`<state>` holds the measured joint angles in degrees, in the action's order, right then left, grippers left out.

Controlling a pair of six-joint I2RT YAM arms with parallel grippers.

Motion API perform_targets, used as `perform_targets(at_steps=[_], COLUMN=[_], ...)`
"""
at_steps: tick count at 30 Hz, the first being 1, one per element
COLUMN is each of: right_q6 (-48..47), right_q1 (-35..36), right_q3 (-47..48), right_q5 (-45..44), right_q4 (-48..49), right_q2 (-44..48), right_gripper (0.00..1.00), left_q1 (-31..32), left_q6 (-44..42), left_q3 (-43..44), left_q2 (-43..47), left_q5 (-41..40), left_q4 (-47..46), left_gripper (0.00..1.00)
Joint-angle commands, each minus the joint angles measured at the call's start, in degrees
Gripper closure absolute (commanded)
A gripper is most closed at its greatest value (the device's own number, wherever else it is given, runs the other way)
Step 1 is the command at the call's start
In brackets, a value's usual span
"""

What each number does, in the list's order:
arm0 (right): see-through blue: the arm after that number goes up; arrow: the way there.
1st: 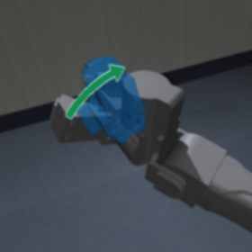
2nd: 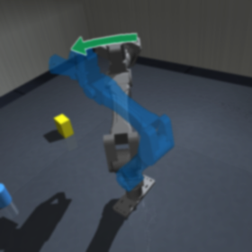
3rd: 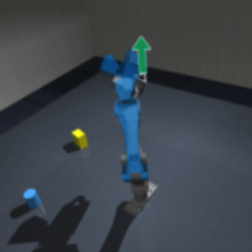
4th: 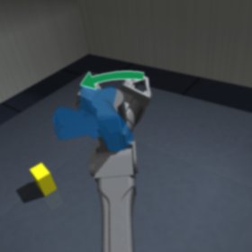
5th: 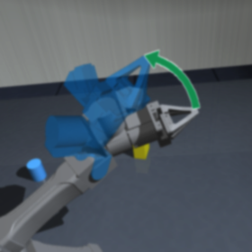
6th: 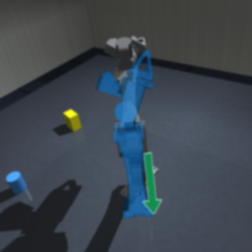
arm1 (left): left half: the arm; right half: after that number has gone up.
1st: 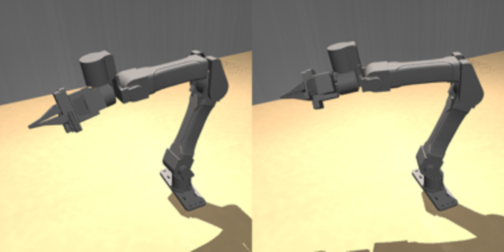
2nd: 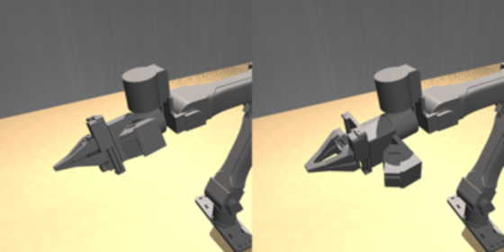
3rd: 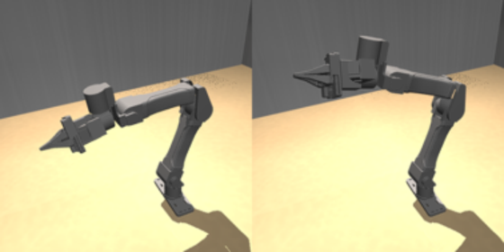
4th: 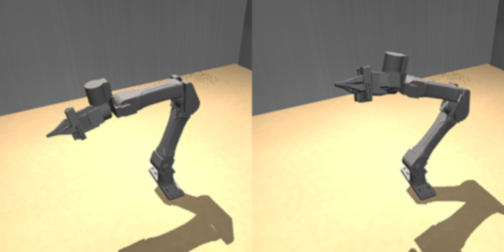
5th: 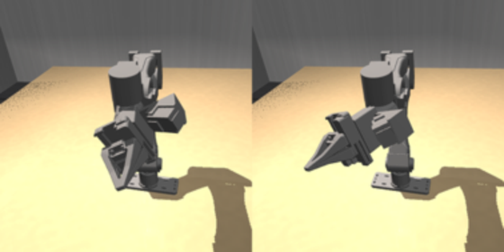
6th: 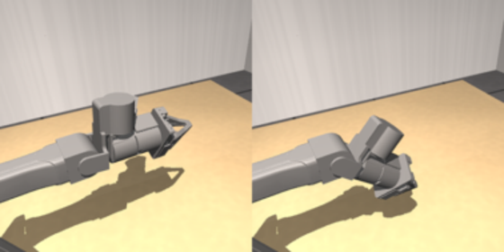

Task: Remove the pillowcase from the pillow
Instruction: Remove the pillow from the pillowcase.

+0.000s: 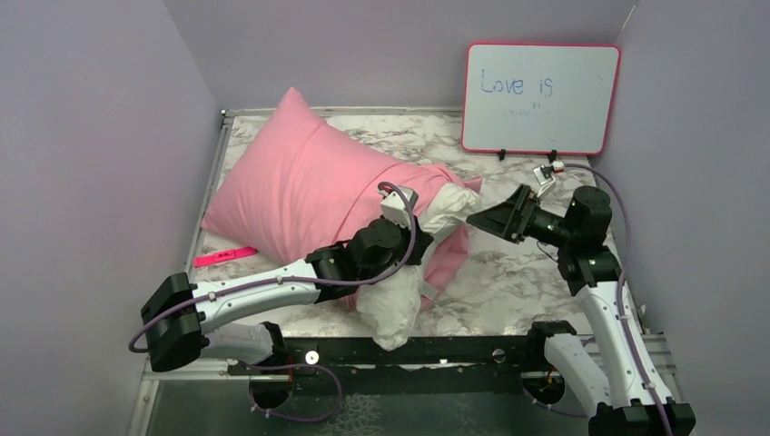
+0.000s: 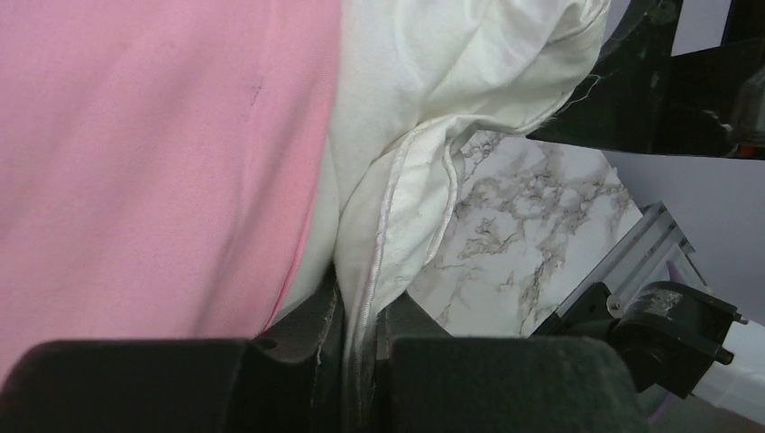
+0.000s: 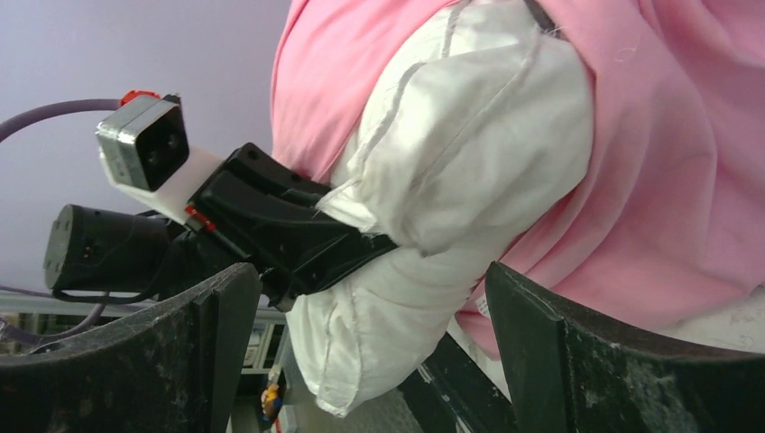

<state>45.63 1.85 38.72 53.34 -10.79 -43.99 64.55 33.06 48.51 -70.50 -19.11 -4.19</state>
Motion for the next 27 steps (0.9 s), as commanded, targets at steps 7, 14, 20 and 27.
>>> perform_targets(at_steps=[7,14,20,27], right_q6=[5.03,5.06,6.55,3.72], right_q1=[0.2,4.99,6.0,6.15], right_q3=[-3.57,-2.04,-2.5,-4.07], right_q5=[2.58,0.1,-0.65,-5.07], right_q4=[2.36,12.32,19.0,16.5], right_q2=[-5.24,-14.61,-24.59,-20.69], right_gripper=[0.0,0.0,0.17,0.72], left_q1=[-1.36,-1.34,-1.19,-1.19], left_q6=[-0.75,-5.39,-5.55,-7.88], left_q3=[-0.79,2.91,4.69,4.03], left_q2=[0.12,-4.68,-6.09,-3.47], left_q5=[7.86,18.17,22.76,19.55], left_q4=[-14.7,-15.54,-17.82,-17.51], left_gripper=[1.0,1.0,1.0,0.94])
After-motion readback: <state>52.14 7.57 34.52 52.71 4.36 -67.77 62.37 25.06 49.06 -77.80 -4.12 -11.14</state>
